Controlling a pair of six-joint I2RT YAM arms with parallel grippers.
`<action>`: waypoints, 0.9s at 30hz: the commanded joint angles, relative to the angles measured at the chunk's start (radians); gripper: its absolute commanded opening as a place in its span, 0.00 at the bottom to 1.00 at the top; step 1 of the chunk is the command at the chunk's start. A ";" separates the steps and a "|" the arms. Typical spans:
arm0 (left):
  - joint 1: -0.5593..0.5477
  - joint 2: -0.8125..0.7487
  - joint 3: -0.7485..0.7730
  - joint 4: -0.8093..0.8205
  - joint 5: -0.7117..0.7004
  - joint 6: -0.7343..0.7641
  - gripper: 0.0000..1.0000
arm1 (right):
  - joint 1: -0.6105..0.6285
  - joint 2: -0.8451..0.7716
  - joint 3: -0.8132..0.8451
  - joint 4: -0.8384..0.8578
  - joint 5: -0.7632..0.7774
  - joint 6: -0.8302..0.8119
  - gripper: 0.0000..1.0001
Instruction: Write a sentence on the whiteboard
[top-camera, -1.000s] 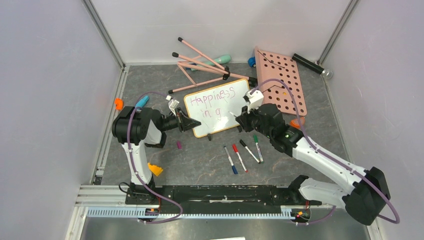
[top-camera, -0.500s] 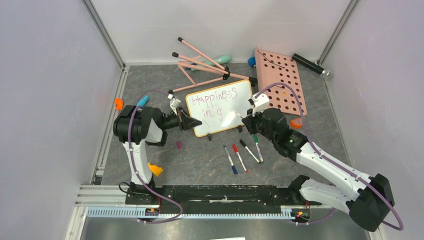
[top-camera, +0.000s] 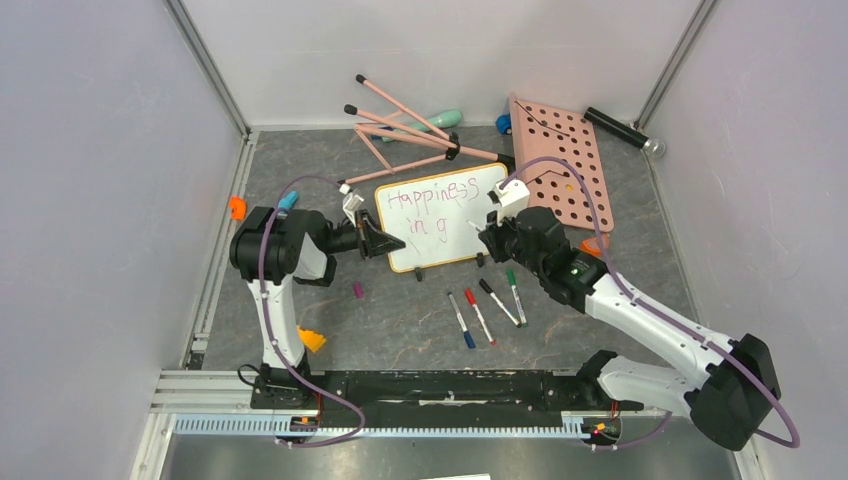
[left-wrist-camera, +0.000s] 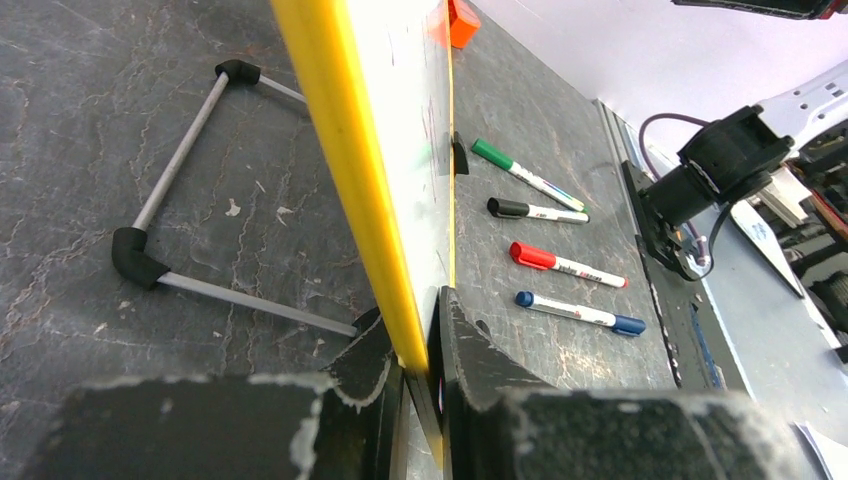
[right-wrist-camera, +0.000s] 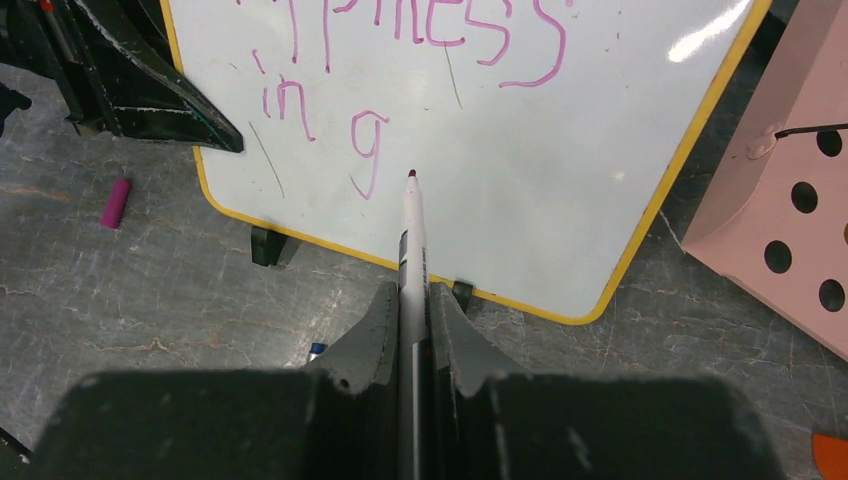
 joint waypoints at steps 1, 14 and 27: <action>0.017 0.062 0.044 0.040 -0.023 0.109 0.08 | -0.003 0.010 0.041 0.037 -0.020 -0.004 0.00; 0.025 0.059 0.027 0.040 -0.038 0.130 0.07 | -0.003 0.107 0.082 0.075 -0.049 -0.005 0.00; 0.014 0.008 -0.058 0.040 -0.140 0.204 0.06 | -0.003 0.179 0.089 0.105 -0.063 -0.008 0.00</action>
